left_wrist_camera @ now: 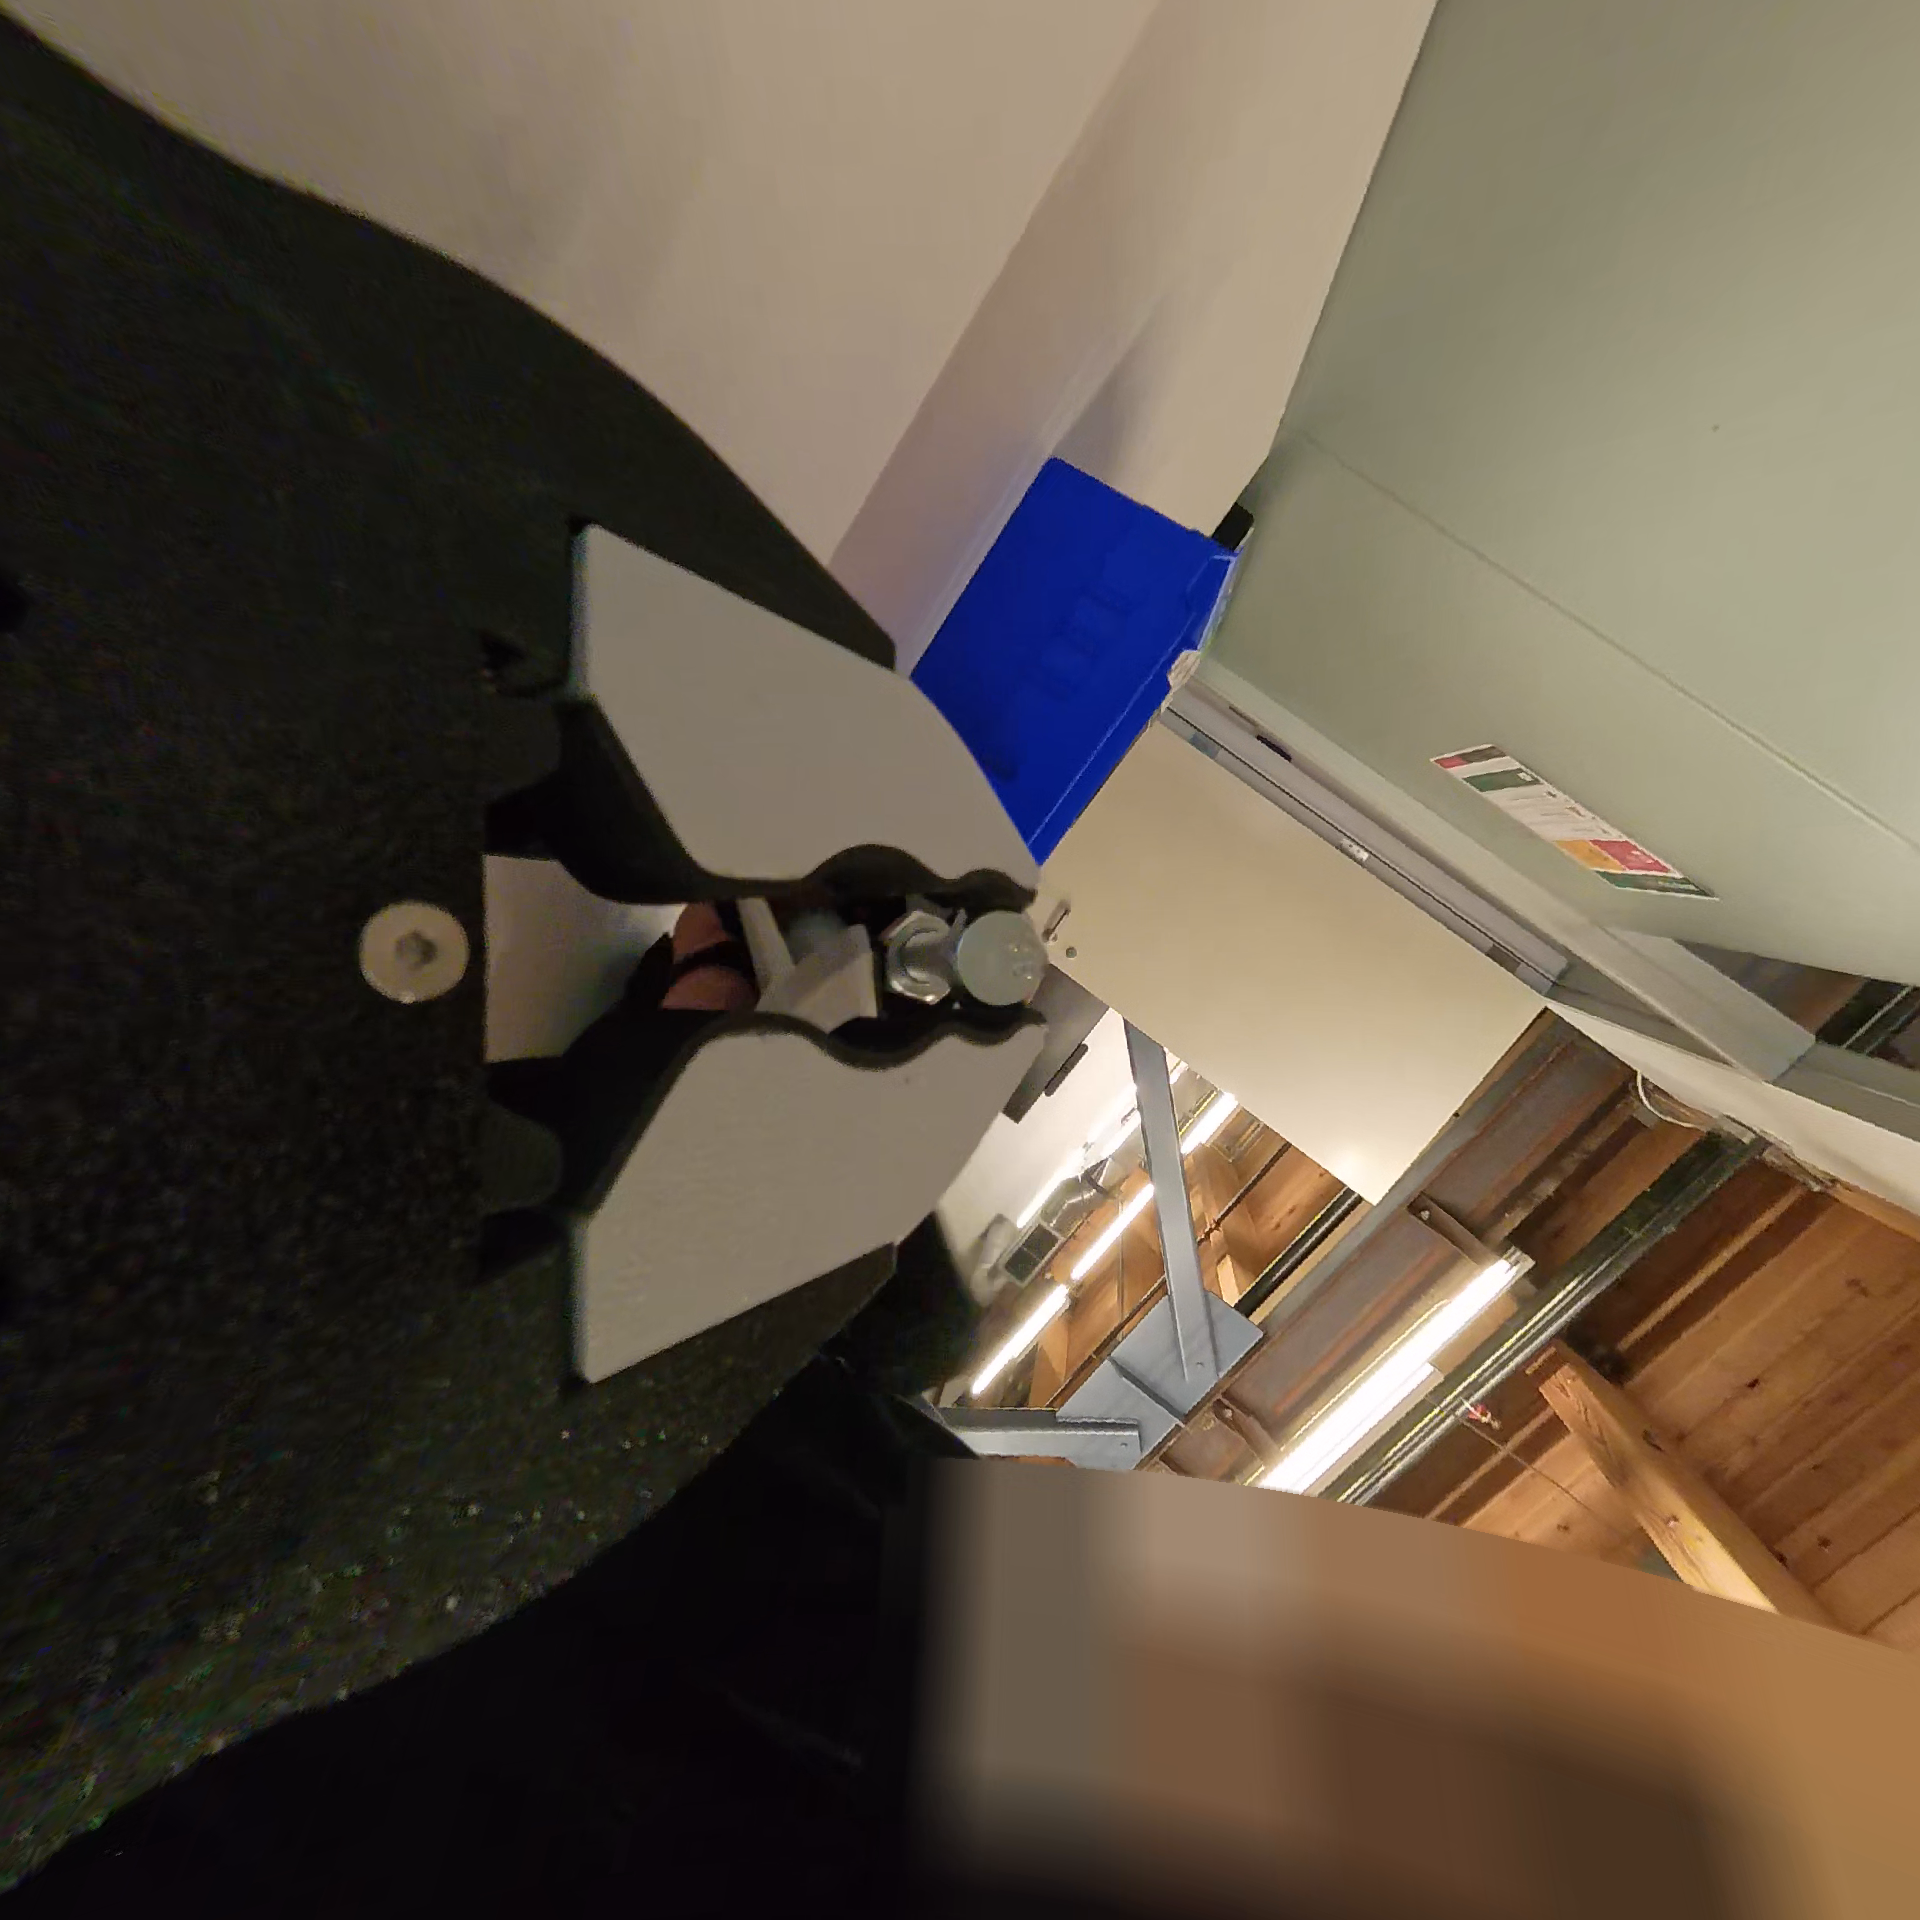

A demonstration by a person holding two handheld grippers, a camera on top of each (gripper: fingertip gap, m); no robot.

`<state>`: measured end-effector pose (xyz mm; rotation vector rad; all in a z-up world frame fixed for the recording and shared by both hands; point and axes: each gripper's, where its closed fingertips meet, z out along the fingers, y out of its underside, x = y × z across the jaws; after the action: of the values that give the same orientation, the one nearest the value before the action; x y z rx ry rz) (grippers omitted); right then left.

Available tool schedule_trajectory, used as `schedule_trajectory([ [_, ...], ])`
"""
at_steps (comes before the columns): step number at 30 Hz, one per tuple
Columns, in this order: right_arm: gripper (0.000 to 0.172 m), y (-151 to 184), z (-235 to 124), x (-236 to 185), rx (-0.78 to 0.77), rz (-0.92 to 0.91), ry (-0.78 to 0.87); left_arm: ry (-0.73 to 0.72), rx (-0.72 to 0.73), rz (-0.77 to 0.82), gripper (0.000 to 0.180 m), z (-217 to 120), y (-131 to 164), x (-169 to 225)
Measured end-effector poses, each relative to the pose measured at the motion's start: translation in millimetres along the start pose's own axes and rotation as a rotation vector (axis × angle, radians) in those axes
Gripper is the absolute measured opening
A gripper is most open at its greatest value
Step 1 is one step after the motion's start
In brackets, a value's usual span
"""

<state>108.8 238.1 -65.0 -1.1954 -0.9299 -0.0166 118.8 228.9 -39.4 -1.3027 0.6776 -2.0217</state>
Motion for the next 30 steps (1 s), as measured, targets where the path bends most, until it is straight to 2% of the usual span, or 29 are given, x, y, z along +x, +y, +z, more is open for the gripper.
schedule_trajectory([
  [3, 0.017, 2, -1, 2, -0.025, -0.289, 0.091, -0.014, -0.002, -0.049, 0.017, 0, 1, -3],
  [11, 0.017, 2, -1, 2, -0.073, -0.662, 0.159, -0.01, 0.04, -0.255, 0.017, -1, 3, -9],
  [14, 0.017, 1, -2, 1, -0.085, -0.72, 0.15, 0.009, 0.052, -0.322, 0.018, -2, 3, -11],
  [17, 0.02, -3, -3, -2, -0.066, -0.486, 0.102, 0.026, 0.067, -0.283, 0.018, -1, 0, -8],
  [19, 0.035, -8, -3, -8, -0.022, -0.206, 0.004, 0.036, 0.085, -0.239, 0.017, -2, -4, -6],
  [23, 0.052, -20, -3, -15, 0.045, 0.438, -0.222, 0.048, 0.125, -0.14, 0.017, -6, -12, -3],
  [27, 0.051, -19, -2, -7, 0.086, 0.977, -0.34, 0.07, 0.138, -0.057, 0.017, -8, -17, 3],
  [30, 0.049, -13, -2, -2, 0.106, 1.229, -0.394, 0.082, 0.124, -0.034, 0.017, -7, -14, 5],
])
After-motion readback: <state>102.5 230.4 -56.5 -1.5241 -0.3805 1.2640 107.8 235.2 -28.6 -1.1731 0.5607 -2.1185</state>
